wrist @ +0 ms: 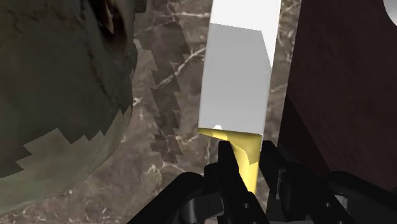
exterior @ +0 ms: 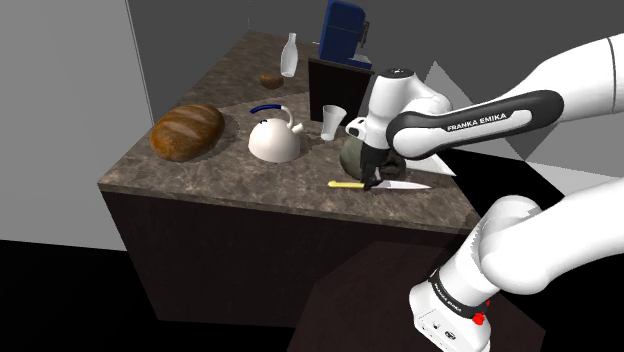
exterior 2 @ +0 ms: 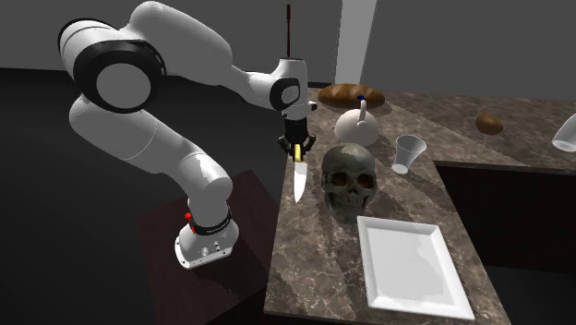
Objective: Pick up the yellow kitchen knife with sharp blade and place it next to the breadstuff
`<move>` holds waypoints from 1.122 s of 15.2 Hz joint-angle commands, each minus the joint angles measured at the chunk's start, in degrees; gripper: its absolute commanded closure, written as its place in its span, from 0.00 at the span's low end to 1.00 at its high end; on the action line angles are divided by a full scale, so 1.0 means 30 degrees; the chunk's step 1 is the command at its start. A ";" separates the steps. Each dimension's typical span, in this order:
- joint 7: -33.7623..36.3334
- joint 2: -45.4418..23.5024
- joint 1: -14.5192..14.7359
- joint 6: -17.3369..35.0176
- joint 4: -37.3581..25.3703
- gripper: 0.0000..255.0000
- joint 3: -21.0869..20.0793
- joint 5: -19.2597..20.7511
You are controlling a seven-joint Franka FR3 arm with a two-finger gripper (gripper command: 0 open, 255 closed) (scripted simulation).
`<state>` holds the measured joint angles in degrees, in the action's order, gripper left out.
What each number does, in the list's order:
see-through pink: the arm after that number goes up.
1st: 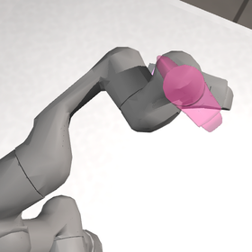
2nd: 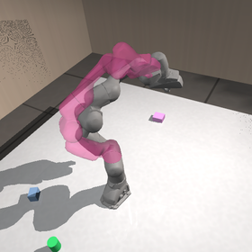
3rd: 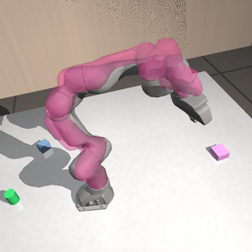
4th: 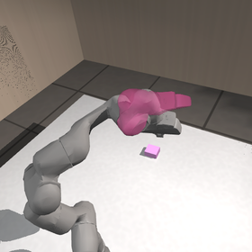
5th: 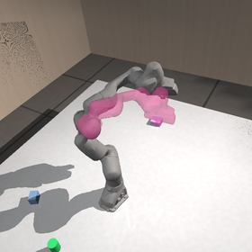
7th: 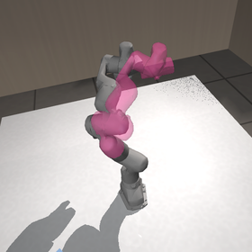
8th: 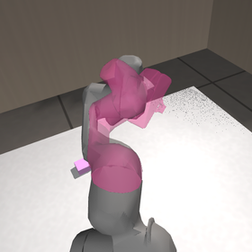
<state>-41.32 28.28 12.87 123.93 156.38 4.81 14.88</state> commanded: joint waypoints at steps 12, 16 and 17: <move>-0.0687 0.1758 0.0204 -0.4060 -0.2330 1.00 -0.0215 -0.0561; -0.0236 0.0380 0.0522 -0.4124 -0.3686 1.00 -0.0604 -0.0907; 0.0003 -0.0349 0.0660 -0.4023 -0.4273 1.00 -0.0778 -0.1041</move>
<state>-42.05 28.84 14.45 111.53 144.69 3.00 12.15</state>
